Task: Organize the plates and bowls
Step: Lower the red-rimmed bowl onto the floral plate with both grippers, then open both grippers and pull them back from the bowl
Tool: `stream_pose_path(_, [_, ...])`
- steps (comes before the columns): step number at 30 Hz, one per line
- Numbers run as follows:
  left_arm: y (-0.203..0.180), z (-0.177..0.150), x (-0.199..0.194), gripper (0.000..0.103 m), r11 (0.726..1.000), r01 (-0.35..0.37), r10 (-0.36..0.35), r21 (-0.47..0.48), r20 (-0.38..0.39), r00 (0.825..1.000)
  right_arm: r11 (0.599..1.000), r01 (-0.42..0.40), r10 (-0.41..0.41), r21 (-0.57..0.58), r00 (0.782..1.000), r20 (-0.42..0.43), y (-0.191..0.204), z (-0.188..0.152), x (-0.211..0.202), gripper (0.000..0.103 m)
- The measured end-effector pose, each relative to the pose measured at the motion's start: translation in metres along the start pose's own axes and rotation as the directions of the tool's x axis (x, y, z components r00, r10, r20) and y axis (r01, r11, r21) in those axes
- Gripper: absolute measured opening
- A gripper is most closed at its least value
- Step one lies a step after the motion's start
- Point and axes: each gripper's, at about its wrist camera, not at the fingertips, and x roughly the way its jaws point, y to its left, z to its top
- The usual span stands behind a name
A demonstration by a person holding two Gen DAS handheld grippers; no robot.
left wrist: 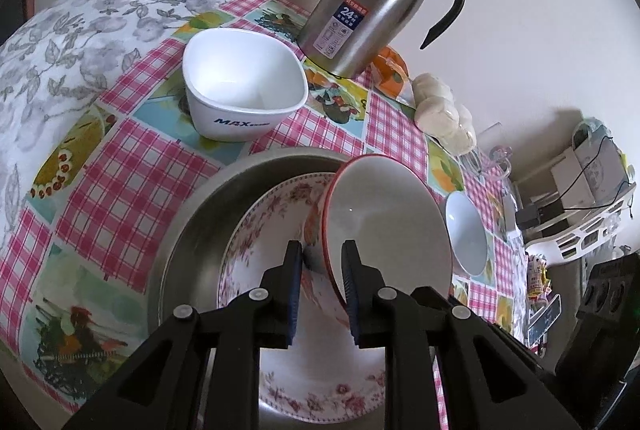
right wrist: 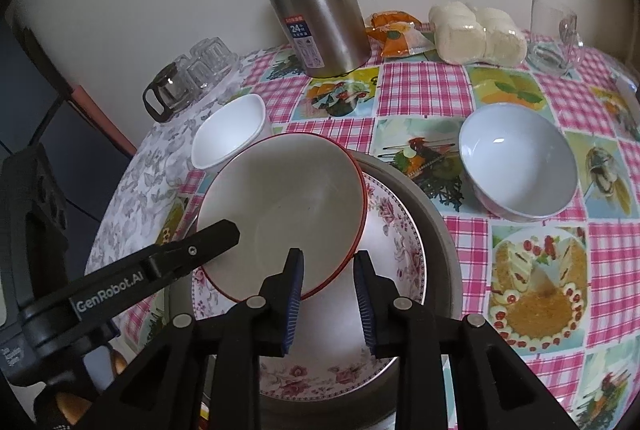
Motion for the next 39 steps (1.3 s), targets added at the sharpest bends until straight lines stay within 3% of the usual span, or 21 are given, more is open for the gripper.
stream_pose_path(3, [-0.002,0.001,0.002,0.02,1.0,-0.001,0.001,0.008,-0.01,1.0,1.0,-0.011,0.012,0.024,1.0,-0.012,-0.003,0.0,0.004,0.033])
stream_pose_path(18, [-0.012,-0.011,0.002,0.021,0.998,-0.042,0.047,0.051,-0.092,0.995,0.996,0.092,-0.093,-0.019,0.992,-0.091,0.004,-0.005,0.005,0.034])
stream_pose_path(27, [-0.007,-0.011,0.005,0.023,1.0,-0.023,0.025,0.02,-0.118,0.993,0.996,0.092,-0.093,-0.016,0.99,-0.108,0.001,-0.005,0.002,0.033])
stream_pose_path(33, [-0.007,-0.01,-0.001,0.029,0.998,-0.046,0.049,0.033,-0.109,0.993,0.994,0.111,-0.112,-0.008,0.989,-0.098,-0.001,-0.005,-0.005,0.033])
stream_pose_path(39, [-0.009,-0.004,-0.019,0.05,0.995,-0.086,0.089,0.058,-0.04,0.995,0.99,0.141,-0.141,-0.003,0.988,-0.062,-0.001,-0.001,-0.017,0.034])
